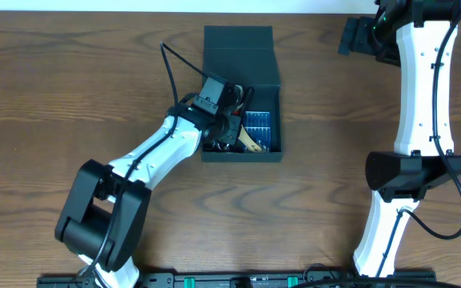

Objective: Pack container
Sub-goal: 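Lower the pliers into the box and open the left gripper, then withdraw the left gripper up and to the left, then move both grippers to the box lid's top corners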

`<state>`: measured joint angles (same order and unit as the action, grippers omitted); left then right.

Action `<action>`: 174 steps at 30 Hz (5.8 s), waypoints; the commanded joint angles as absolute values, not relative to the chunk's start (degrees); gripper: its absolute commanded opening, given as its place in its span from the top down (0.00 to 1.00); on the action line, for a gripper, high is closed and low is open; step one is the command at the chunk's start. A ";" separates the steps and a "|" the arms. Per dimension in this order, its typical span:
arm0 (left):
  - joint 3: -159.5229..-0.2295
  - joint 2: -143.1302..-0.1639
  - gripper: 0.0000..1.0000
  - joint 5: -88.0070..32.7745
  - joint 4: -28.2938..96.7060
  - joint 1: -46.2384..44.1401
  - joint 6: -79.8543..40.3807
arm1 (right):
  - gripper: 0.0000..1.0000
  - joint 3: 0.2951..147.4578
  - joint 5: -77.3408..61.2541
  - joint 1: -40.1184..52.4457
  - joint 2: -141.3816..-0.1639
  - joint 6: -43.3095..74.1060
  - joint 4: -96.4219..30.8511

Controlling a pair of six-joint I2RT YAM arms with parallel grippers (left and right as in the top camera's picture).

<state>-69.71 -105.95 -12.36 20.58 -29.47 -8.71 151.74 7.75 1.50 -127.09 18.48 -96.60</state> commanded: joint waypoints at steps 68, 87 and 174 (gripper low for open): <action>-101.71 -108.60 0.39 -4.19 53.76 -15.53 -16.64 | 0.01 152.53 8.38 1.52 -126.87 19.05 -96.66; -101.71 -108.60 0.17 -8.58 64.47 -0.56 -22.63 | 0.01 152.53 8.38 1.54 -126.87 19.05 -96.66; -101.54 -143.98 0.94 -73.93 15.64 1.13 -12.40 | 0.99 129.51 -60.88 -5.32 -151.11 -0.51 -58.70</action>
<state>-100.92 -142.93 -73.14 16.86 1.58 -9.23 129.14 -59.00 -4.23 -150.41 -6.11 -59.61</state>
